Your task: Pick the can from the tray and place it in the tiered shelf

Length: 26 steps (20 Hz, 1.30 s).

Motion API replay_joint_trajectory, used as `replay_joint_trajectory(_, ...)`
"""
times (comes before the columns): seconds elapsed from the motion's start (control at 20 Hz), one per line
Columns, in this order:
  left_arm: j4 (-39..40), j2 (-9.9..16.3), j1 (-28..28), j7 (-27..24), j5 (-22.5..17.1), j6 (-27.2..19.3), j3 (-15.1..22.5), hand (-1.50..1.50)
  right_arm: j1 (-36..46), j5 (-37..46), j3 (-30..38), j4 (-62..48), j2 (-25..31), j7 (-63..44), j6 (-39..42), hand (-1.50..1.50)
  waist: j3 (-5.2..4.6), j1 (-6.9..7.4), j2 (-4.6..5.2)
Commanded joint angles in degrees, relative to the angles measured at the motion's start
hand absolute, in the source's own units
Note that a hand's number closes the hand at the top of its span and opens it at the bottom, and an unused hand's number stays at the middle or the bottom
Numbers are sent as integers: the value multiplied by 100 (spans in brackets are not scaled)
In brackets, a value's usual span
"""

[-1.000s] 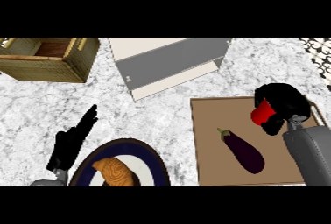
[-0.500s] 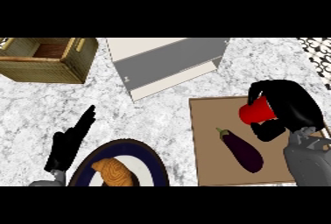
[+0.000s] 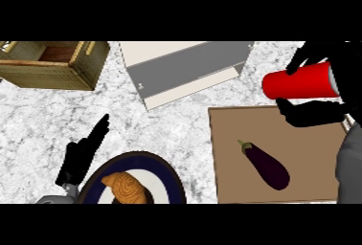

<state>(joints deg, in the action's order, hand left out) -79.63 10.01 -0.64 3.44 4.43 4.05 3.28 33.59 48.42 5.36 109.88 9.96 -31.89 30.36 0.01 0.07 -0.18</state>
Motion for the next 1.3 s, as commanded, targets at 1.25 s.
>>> replay_joint_trajectory(1.25,292,-33,-416,-93,210,149,-45,0,4768,863,483,-7846,-38,1267,-2913,150,-11,340,156)
